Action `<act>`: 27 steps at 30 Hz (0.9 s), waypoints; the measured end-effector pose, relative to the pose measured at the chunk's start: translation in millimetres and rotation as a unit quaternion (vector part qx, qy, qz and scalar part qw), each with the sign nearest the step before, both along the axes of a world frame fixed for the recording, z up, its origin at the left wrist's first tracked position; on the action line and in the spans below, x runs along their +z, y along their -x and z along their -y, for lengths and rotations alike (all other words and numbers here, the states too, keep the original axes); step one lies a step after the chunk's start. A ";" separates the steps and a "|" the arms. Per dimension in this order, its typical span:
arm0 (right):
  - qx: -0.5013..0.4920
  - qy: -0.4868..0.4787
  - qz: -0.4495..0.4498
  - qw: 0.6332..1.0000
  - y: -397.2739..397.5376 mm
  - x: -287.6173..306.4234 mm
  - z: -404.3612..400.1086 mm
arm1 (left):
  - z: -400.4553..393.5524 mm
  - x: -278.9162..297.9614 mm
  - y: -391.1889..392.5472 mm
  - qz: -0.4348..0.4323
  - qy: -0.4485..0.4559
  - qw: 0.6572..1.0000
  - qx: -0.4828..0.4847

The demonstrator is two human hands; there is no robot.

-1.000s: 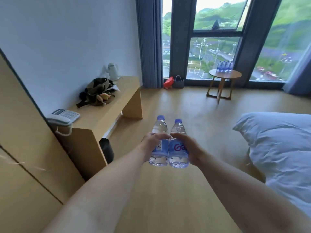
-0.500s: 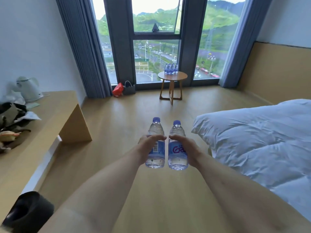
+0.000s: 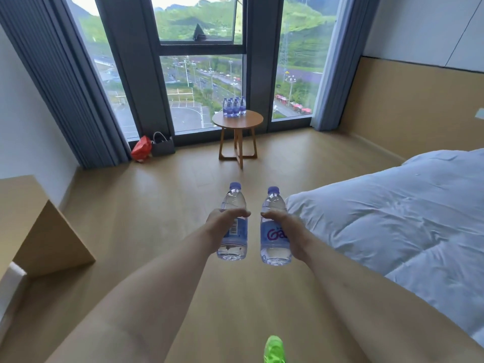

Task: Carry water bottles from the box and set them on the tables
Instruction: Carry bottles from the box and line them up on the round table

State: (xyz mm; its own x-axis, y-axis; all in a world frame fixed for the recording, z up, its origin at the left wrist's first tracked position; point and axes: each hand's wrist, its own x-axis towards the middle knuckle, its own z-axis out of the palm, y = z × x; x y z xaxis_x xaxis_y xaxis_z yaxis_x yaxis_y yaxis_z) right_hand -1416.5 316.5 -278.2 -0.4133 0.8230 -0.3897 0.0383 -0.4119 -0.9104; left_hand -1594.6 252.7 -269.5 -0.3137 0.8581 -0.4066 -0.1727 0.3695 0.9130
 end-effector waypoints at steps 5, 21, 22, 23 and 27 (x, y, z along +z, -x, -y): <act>-0.002 -0.012 -0.005 1.000 47.1 -13.6 -123.6 | -119.7 -13.5 43.0 -0.003 -0.002 1.000 0.006; 0.023 0.020 -0.021 0.999 177.8 9.6 -477.5 | -464.4 1.7 172.1 -0.008 0.026 0.998 0.048; 0.020 0.020 -0.023 0.999 186.6 6.2 -496.8 | -485.2 -1.6 180.1 -0.003 0.023 0.999 0.044; 0.016 0.020 -0.025 0.999 195.4 2.7 -516.6 | -506.2 -5.0 188.4 0.003 0.018 0.999 0.038; 0.001 0.012 -0.021 1.000 238.1 -10.2 -608.4 | -602.1 -17.0 231.5 0.033 -0.006 0.999 0.024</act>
State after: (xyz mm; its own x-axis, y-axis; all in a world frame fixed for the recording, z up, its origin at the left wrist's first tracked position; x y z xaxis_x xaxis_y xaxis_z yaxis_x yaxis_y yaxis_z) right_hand -1654.6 924.9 -288.4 -0.4316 0.8126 -0.3916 0.0011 -0.4337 -0.9011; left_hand -1826.1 854.8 -286.6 -0.3279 0.8470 -0.4185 -0.2508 0.3490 0.9029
